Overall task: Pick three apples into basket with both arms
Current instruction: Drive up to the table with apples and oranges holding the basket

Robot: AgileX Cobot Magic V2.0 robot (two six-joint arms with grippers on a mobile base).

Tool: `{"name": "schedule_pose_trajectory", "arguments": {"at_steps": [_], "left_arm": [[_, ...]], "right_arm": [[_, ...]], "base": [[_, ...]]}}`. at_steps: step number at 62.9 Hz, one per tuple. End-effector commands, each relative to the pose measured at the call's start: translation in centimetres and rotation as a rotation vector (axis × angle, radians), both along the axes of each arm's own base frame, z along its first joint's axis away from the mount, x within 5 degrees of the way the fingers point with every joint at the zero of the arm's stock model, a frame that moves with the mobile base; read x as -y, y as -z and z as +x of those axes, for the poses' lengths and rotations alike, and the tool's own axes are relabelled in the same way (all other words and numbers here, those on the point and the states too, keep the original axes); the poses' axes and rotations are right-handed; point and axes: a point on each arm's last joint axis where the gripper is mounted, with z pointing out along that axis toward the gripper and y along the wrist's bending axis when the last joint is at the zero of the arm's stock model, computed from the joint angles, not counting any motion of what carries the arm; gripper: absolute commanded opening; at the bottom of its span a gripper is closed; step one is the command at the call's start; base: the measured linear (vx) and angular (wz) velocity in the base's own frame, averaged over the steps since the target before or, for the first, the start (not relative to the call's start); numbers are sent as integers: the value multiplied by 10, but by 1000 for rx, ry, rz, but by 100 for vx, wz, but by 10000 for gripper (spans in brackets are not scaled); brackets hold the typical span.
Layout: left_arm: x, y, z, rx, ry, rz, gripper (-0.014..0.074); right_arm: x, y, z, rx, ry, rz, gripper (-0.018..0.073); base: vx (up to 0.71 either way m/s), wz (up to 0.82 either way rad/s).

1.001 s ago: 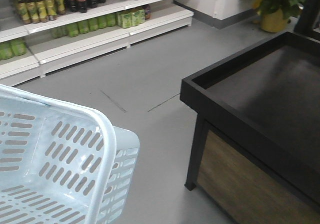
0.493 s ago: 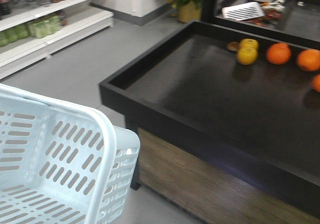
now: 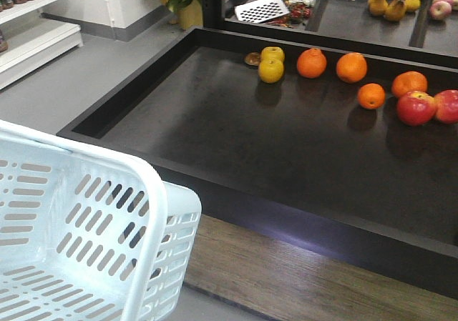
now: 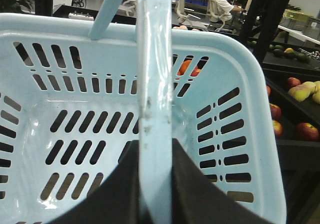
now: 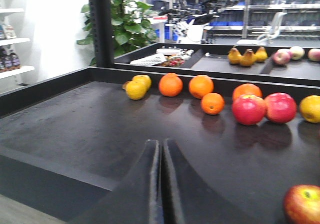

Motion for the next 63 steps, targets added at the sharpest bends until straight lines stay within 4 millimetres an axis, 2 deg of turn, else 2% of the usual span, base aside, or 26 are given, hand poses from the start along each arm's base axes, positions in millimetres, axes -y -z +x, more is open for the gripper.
{"name": "schedule_pose_trajectory", "arguments": {"at_steps": [1, 63], "left_arm": [[-2, -19, 2, 94, -28, -79, -8], [-2, -19, 2, 94, -28, -79, -8]], "right_arm": [[-1, -3, -1, 73, -13, -15, -4], [-1, -3, -1, 73, -13, -15, -4]], "base": [[0, -21], [5, -11]]}}
